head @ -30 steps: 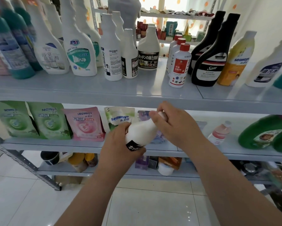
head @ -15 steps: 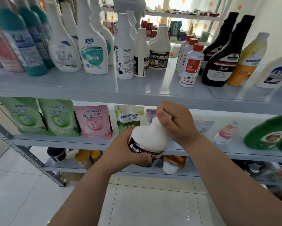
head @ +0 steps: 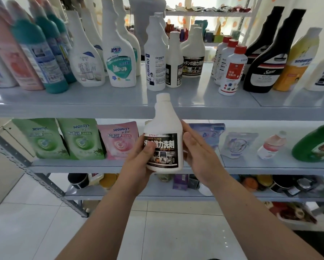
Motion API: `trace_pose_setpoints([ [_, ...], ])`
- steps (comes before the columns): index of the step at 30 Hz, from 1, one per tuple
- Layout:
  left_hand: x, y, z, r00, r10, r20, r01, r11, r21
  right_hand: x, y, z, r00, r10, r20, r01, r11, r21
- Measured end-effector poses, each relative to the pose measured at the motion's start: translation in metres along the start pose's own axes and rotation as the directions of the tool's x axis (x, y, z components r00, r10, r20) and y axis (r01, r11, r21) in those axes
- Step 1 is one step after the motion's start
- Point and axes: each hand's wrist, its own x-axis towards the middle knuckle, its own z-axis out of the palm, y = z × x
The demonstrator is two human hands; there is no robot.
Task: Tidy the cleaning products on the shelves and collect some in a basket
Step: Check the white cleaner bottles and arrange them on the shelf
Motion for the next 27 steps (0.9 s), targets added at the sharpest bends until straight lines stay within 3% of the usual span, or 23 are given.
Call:
trace_pose_setpoints([
  [5,0.005,0.009,0.009,0.997,0.072,0.041,-0.077,0.987,0.143,0.007,-0.001,0.004,0.999,-0.043,-0.001,0.042,0.998,-0.056],
  [13,0.052,0.039,0.077,0.977,0.152,0.146,-0.206,0.841,0.500,0.042,-0.044,-0.048,0.958,-0.169,-0.231,0.182,0.983,0.036],
  [16,0.083,0.052,0.105,0.964,0.187,0.189,-0.265,0.743,0.615,0.053,-0.061,-0.075,0.909,-0.265,-0.322,0.250,0.964,-0.089],
  [19,0.120,0.061,0.124,0.939,0.270,0.213,-0.343,0.711,0.614,0.063,-0.070,-0.103,0.877,-0.326,-0.352,0.285,0.944,-0.165],
  [21,0.153,0.067,0.139,0.910,0.350,0.222,-0.399,0.600,0.693,0.071,-0.073,-0.121,0.863,-0.346,-0.367,0.304,0.937,-0.170],
  [23,0.192,0.073,0.155,0.888,0.390,0.245,-0.410,0.425,0.807,0.078,-0.076,-0.135,0.857,-0.354,-0.375,0.315,0.935,-0.163],
  [27,0.264,0.076,0.185,0.919,0.359,0.165,-0.252,0.208,0.945,0.087,-0.078,-0.161,0.853,-0.350,-0.387,0.303,0.936,-0.180],
])
